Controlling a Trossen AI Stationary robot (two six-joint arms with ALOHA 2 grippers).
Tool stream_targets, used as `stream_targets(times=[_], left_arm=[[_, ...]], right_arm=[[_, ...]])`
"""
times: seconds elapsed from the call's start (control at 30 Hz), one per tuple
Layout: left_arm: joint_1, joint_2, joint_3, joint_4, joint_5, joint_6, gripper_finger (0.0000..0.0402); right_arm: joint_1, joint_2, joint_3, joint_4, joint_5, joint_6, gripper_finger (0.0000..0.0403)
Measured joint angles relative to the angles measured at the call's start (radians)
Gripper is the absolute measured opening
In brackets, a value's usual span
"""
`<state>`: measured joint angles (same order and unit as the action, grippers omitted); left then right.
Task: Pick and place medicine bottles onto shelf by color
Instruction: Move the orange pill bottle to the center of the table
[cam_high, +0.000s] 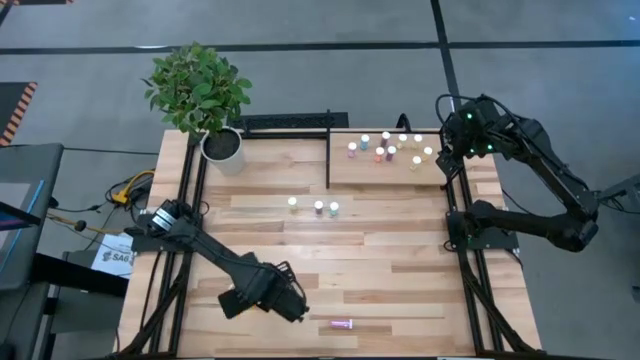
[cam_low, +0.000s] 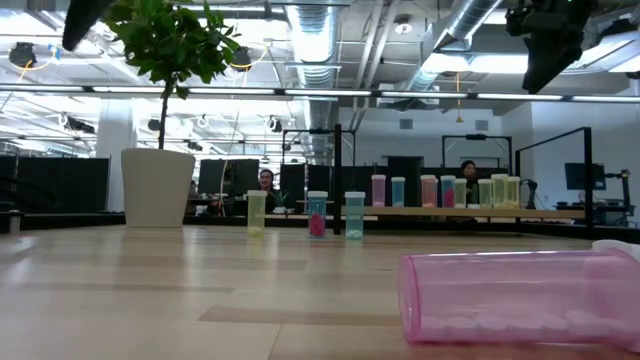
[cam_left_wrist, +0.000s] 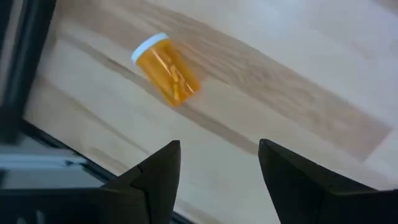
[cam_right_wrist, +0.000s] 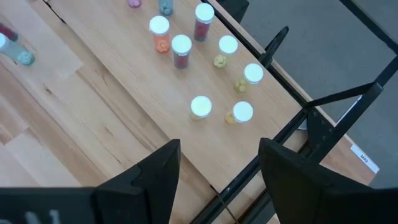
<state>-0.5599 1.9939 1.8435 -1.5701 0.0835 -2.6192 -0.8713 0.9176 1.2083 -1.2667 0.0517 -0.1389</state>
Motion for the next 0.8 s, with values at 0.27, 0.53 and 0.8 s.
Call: stream_targets(times=[0.27, 0.53, 0.8], left_arm=[[-0.081, -0.011, -0.074, -0.002, 0.046, -0.357, 0.0204], [-0.074, -0.035, -0.222, 0.020, 0.261, -0.449, 0.0204], [-0.074, -0.222, -0.557, 0.369, 0.197, -0.480, 0.0204]], right_arm=[[0.000, 0.000, 0.000, 0.000, 0.000, 0.000, 0.0238], [0.000, 0.000, 0.000, 0.000, 0.000, 0.000, 0.0238], [0.000, 0.000, 0.000, 0.000, 0.000, 0.000, 0.0238]])
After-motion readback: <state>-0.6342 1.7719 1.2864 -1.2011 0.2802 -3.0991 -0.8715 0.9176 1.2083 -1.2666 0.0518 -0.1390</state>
